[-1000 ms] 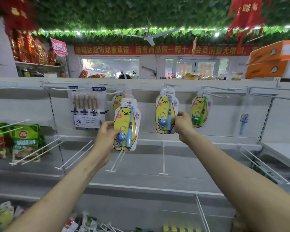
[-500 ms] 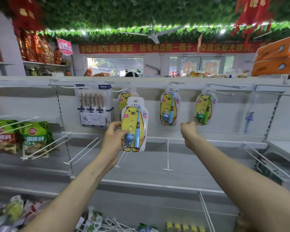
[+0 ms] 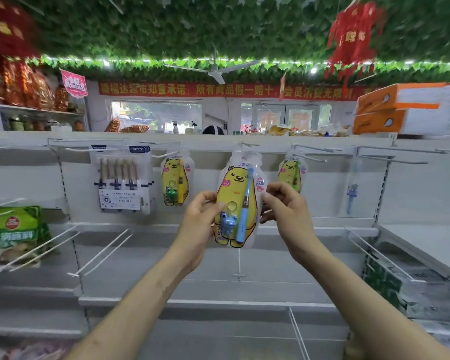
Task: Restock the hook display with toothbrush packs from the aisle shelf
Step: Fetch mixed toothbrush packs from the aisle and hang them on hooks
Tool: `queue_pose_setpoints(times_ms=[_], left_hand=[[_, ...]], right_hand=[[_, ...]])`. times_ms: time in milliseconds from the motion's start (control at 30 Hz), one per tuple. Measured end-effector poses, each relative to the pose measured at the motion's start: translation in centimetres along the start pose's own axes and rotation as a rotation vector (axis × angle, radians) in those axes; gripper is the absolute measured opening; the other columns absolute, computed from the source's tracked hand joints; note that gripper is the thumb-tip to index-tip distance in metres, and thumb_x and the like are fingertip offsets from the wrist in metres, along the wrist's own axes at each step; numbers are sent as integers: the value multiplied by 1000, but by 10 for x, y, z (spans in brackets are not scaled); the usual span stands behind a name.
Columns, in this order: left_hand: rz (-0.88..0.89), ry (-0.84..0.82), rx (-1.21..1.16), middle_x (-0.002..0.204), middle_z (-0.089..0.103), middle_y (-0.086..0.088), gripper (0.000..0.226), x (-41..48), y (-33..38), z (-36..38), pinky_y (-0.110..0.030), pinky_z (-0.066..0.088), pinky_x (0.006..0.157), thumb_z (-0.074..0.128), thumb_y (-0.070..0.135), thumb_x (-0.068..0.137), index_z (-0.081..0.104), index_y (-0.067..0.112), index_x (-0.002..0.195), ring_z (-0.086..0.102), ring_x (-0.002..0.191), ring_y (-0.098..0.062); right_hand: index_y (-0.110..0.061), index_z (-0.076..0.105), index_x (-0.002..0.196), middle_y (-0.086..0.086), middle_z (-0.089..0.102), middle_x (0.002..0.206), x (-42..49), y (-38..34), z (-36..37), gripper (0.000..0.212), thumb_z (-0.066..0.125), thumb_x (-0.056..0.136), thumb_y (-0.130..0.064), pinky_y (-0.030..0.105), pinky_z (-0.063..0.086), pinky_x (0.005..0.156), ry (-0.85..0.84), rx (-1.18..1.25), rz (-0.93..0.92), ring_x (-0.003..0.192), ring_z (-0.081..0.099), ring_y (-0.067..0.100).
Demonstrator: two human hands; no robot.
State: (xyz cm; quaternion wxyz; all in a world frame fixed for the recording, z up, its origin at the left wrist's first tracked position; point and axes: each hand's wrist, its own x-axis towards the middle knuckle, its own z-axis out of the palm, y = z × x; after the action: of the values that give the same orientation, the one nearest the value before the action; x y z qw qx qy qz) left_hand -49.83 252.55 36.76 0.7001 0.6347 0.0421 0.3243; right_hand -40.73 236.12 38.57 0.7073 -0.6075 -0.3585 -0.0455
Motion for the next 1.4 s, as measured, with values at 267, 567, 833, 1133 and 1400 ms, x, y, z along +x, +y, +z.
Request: queue_pose_setpoints(times_ms=[267,567,833,1133,1400], left_hand=[[-2,-4,29,107,78,-9,11,8,6,14,-33,58,70,59,19,106,66,13,113,75,92,-21],[20,55,38,98,79,-1,10,8,3,20,-32,58,69,58,19,107,66,15,110,75,89,-18],[42,126,10,96,78,-1,7,4,-1,28,-30,57,66,58,18,106,65,15,108,74,85,-15],[55,194,-9,97,78,-3,7,15,-11,31,-26,55,59,59,17,106,64,14,110,74,82,-14],[61,202,193,97,76,-1,11,82,-39,23,-30,61,69,58,15,106,67,10,107,74,84,-12]], right_hand=[[-5,66,113,12,76,96,9,-2,-13,13,57,105,-11,31,60,62,61,9,64,76,71,20],[-8,65,111,9,76,96,19,1,-16,12,55,107,-11,28,59,59,17,28,72,74,72,17],[-12,66,108,8,76,95,26,3,-21,11,54,107,-11,28,58,59,-60,64,66,74,71,16],[-7,65,117,10,76,99,39,11,-23,16,54,107,-12,26,58,60,-105,100,85,73,73,14],[-10,64,98,4,75,86,84,47,-18,15,54,108,-16,33,64,66,-82,-63,126,74,74,17]])
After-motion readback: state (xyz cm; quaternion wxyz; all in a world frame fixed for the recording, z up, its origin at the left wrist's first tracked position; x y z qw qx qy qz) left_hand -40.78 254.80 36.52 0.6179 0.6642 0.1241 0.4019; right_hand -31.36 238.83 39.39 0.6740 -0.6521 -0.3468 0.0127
